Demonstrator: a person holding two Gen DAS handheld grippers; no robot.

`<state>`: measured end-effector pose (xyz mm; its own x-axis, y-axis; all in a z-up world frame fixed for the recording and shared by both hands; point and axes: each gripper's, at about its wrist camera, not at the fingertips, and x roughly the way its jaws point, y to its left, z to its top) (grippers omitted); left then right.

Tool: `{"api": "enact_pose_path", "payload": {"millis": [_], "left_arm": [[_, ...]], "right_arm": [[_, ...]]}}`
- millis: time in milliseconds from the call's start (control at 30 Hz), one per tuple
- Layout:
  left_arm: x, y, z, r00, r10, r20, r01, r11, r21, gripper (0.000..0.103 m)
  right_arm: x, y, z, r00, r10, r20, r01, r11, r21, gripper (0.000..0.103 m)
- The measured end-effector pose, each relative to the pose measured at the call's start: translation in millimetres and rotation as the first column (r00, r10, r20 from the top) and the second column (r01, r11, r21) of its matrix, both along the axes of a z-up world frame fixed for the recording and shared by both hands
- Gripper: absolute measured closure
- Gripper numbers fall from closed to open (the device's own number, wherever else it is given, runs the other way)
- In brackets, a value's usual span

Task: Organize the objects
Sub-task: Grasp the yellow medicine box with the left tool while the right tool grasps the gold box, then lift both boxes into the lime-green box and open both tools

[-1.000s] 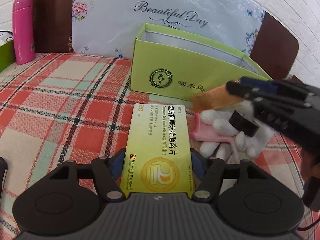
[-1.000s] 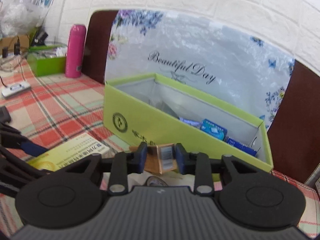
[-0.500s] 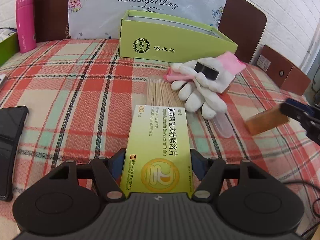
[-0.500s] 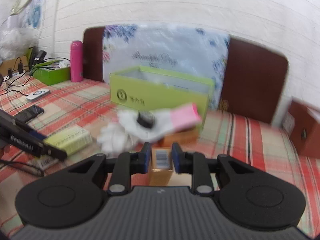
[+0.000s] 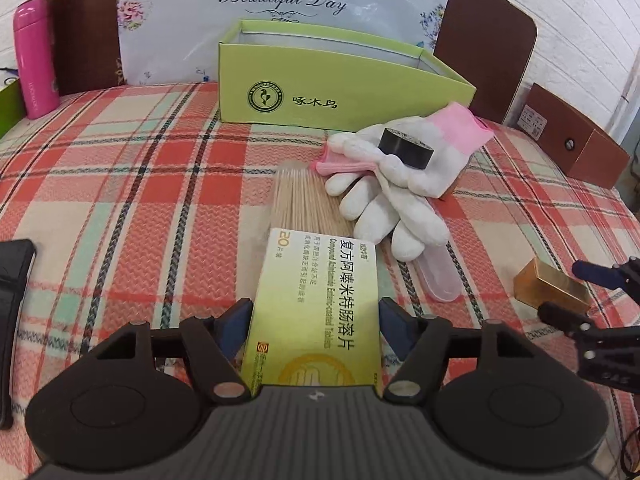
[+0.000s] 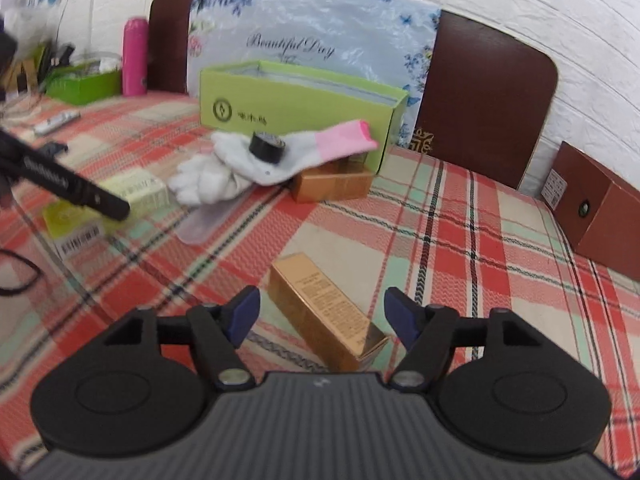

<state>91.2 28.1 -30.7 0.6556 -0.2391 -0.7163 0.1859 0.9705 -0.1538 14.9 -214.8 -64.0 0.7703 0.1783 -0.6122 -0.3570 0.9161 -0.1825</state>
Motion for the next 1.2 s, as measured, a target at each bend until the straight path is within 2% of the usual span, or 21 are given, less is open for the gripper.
{"api": "enact_pose_path", "payload": {"millis": [67, 100, 167, 233, 267, 367, 467, 600, 733, 833, 867, 1033, 1200], "left_arm": [[2, -4, -2, 1.0, 0.005, -0.002, -0.005, 1.0, 0.013, 0.032], [2, -5, -3, 1.0, 0.005, 0.001, -0.005, 1.0, 0.018, 0.032], [3, -7, -4, 1.0, 0.004, 0.005, -0.004, 1.0, 0.029, 0.032], [5, -7, -5, 1.0, 0.0, 0.007, -0.001, 0.999, 0.036, 0.032], [5, -7, -4, 1.0, 0.002, 0.007, -0.002, 0.999, 0.035, 0.032], [6, -7, -5, 1.0, 0.008, 0.009, -0.009, 0.999, 0.035, 0.032], [6, -10, -5, 1.0, 0.006, 0.011, -0.006, 0.999, 0.051, 0.033], [7, -10, -6, 1.0, 0.014, 0.013, -0.015, 0.999, 0.052, 0.033], [7, -12, -6, 1.0, 0.015, 0.023, -0.016, 0.998, 0.063, 0.033], [4, -11, -7, 0.999, 0.018, 0.03, -0.02, 0.998, 0.055, 0.033], [3, -10, -7, 0.999, 0.021, 0.032, -0.022, 0.998, 0.05, 0.033], [-3, -8, -4, 0.999, 0.031, 0.036, -0.032, 0.999, 0.027, 0.034], [-10, -2, 16, 0.998, 0.022, 0.063, -0.018, 0.998, -0.065, 0.034]], "right_arm": [[10, 2, -7, 0.997, -0.019, -0.072, 0.017, 0.999, -0.037, 0.047], [10, 2, -7, 0.995, -0.027, -0.094, 0.027, 1.0, -0.002, 0.049], [9, 1, -1, 0.986, 0.003, -0.167, 0.018, 0.992, 0.125, 0.05], [2, 3, 4, 0.979, 0.095, -0.178, -0.048, 0.967, 0.25, 0.049], [1, 8, 5, 0.98, 0.102, -0.168, -0.059, 0.968, 0.243, 0.047], [1, 21, 2, 0.991, 0.045, -0.128, -0.029, 0.991, 0.13, 0.046], [7, 20, -1, 0.988, 0.027, -0.155, 0.0, 0.985, 0.172, 0.046], [10, 28, -6, 0.989, -0.014, -0.145, 0.032, 0.992, 0.126, 0.048], [13, 31, -10, 0.989, -0.03, -0.143, 0.051, 0.988, 0.148, 0.06], [12, 34, -10, 0.99, -0.026, -0.139, 0.048, 0.987, 0.152, 0.075], [12, 34, -9, 0.99, -0.019, -0.141, 0.041, 0.986, 0.161, 0.079], [8, 31, -8, 0.989, -0.003, -0.15, 0.035, 0.977, 0.21, 0.079], [8, 17, 3, 0.983, 0.036, -0.181, 0.034, 0.929, 0.368, 0.079]]}}
